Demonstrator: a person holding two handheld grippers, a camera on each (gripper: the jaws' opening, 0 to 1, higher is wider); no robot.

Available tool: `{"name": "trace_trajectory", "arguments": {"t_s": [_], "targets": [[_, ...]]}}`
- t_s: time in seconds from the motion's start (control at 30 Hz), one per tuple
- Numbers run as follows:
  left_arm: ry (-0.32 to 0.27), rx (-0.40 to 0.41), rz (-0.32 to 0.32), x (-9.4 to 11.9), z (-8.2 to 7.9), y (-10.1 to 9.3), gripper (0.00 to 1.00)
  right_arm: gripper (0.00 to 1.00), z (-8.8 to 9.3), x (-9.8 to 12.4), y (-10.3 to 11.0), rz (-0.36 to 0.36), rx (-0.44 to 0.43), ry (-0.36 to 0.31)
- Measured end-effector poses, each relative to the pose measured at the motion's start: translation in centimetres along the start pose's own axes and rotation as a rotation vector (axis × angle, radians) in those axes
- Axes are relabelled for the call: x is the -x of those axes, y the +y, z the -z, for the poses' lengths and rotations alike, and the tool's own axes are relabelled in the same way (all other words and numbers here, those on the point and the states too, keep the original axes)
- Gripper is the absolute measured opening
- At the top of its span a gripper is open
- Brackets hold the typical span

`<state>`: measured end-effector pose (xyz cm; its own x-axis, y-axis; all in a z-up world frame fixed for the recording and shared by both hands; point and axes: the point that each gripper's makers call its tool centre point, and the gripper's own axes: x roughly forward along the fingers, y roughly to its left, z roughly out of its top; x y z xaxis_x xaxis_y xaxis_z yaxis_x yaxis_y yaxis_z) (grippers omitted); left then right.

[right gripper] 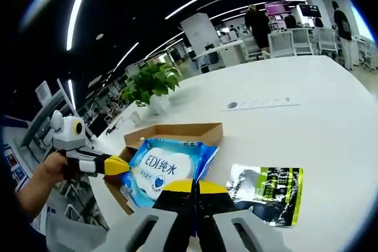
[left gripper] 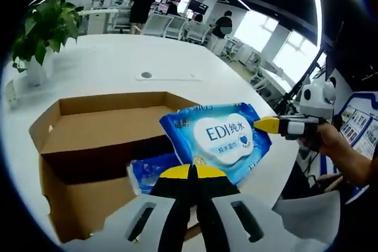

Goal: Operate the shoe box by opening the lid, removing the specified soft item, and placing it in the target area until the item is outside and the box remains undamaged.

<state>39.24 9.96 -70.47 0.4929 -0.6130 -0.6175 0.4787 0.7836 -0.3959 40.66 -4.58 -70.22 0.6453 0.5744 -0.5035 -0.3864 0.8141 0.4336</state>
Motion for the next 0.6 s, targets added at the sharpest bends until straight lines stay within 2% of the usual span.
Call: {"name": "trace_trajectory", "arguments": {"t_s": [0.6], "targets": [[0.014, -0.033, 0.047, -3.0, -1.4, -4.4, 0.00, 0.00, -0.5, 3.2, -3.7, 0.049, -0.016, -0.012]]}}
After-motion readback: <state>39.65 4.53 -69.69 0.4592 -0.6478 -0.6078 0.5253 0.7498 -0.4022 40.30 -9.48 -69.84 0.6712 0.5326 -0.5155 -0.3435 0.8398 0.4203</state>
